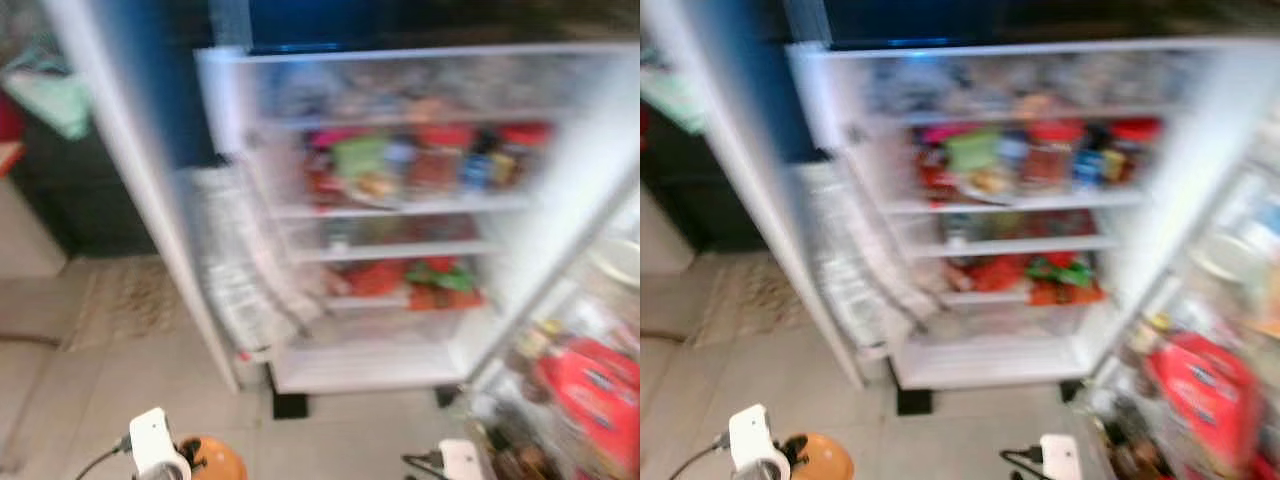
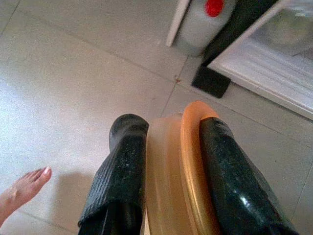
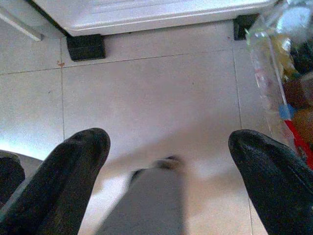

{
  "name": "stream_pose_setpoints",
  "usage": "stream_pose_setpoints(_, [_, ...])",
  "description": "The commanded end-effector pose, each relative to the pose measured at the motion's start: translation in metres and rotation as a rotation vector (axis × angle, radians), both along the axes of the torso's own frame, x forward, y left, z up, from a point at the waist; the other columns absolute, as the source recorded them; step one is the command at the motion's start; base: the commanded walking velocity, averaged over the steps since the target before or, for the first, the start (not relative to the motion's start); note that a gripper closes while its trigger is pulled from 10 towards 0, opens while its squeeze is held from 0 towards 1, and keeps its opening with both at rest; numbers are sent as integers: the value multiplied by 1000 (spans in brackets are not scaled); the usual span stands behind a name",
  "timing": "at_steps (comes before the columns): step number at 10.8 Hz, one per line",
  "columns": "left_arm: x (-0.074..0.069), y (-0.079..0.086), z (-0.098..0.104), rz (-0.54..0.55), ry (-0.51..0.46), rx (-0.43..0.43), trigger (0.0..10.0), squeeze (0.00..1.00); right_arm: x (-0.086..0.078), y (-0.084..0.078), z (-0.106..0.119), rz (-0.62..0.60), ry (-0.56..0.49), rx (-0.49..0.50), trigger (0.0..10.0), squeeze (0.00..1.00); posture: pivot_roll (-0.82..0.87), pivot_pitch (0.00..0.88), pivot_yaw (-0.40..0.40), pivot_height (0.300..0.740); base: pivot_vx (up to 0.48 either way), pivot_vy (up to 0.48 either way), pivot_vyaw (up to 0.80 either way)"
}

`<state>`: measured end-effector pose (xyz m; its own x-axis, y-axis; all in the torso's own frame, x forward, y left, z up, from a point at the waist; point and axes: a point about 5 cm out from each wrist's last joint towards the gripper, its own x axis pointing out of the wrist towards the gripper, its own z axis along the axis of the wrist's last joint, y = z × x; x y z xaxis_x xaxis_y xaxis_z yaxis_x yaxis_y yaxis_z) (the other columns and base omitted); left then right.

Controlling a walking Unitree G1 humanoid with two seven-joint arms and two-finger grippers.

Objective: Restocking fridge

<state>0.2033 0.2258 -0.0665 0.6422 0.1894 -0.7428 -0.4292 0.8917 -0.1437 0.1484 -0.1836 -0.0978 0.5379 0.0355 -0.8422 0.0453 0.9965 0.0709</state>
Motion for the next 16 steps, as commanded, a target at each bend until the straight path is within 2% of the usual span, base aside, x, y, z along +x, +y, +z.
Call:
stream_pose_setpoints(1, [-1, -3, -1, -2, 4, -6, 10000, 0, -4, -8, -1, -17, 11, -20, 10000, 0, 6, 0, 21, 740, 0, -285, 0])
stream_pose_setpoints(4, [1, -5, -1, -12, -4, -14, 10000, 0, -5, -6, -1, -16, 13, -26, 10000, 0, 3, 0, 23, 740, 0, -286, 0])
stream_pose_setpoints(6, [13, -8, 6, -23, -56, -33, 10000, 0, -5, -7, -1, -13, 15, -27, 10000, 0, 3, 0, 23, 740, 0, 0, 0])
stream_pose_setpoints(10, [64, -15, 45, -77, -336, -107, 10000, 0, -4, -7, -1, -9, 13, -36, 10000, 0, 3, 0, 24, 740, 0, 0, 0])
stream_pose_setpoints(11, [76, -17, 57, -94, -422, -131, 10000, 0, -4, -7, -1, -5, 13, -43, 10000, 0, 6, 0, 22, 740, 0, 0, 0])
stream_pose_setpoints(12, [90, -23, 75, -114, -555, -206, 10000, 0, -5, -9, -1, 2, 15, -63, 10000, 0, 8, 0, 21, 740, 0, 0, 0])
stream_pose_setpoints(16, [95, -35, 89, -214, -665, -305, 10000, 0, -3, -14, 0, 2, 17, -134, 10000, 0, 15, 0, 19, 740, 0, 0, 0])
